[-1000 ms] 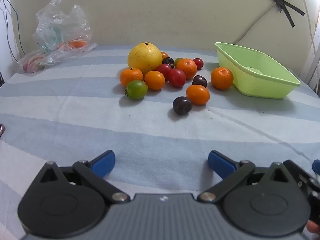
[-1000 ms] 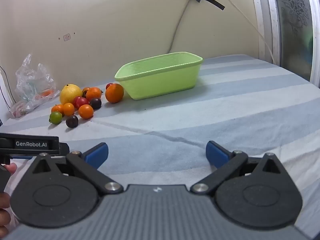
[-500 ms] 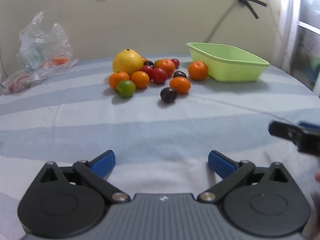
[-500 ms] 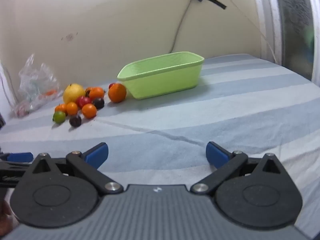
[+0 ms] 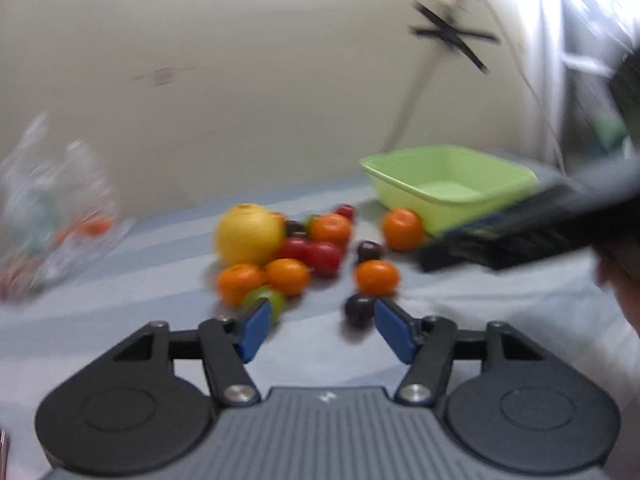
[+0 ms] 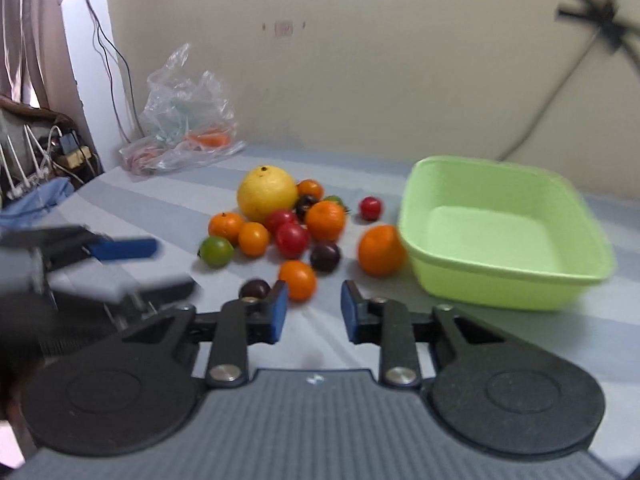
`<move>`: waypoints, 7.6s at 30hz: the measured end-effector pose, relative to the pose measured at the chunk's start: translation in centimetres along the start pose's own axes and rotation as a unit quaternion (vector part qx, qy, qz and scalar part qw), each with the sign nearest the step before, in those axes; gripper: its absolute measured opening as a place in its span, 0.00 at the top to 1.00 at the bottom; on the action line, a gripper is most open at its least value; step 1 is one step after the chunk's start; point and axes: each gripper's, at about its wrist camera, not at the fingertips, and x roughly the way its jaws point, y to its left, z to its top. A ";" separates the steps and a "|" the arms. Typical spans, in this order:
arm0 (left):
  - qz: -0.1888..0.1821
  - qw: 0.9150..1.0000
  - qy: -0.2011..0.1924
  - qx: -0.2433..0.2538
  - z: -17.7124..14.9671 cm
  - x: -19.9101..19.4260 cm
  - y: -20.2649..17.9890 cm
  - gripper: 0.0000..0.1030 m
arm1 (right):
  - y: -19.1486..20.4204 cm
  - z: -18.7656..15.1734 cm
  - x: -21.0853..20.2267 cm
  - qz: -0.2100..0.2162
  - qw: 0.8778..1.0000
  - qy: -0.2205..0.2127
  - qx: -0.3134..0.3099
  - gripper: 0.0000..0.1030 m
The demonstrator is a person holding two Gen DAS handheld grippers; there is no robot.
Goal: Organize fruits
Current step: 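Grasp a dark plum with the left gripper while the right grasps an orange tomato, drop both in basket, then grasp the green lime with the left gripper while the right grasps a dark plum, drop both in basket, then grasp an orange with each gripper and drop them into the green basket, then grasp the yellow grapefruit with the right gripper and drop it into the basket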
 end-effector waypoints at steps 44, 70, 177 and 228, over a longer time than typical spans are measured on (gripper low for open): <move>-0.138 0.990 0.030 -0.021 10.7 9.8 -7.1 0.51 | -13.0 1.0 -4.9 -0.163 0.981 -0.098 0.024 0.57; 0.002 0.989 0.054 -0.137 -1.7 2.3 7.0 0.49 | 1.6 -0.1 3.5 -0.066 0.994 -0.032 -0.084 0.63; -0.202 0.970 0.049 -0.126 10.5 11.5 -3.0 0.59 | -7.8 0.2 -4.3 -0.163 0.978 -0.121 -0.037 0.68; -0.260 0.934 -0.016 -0.245 13.6 6.1 5.1 0.50 | -0.4 7.0 -3.0 -0.137 0.968 -0.155 -0.141 0.40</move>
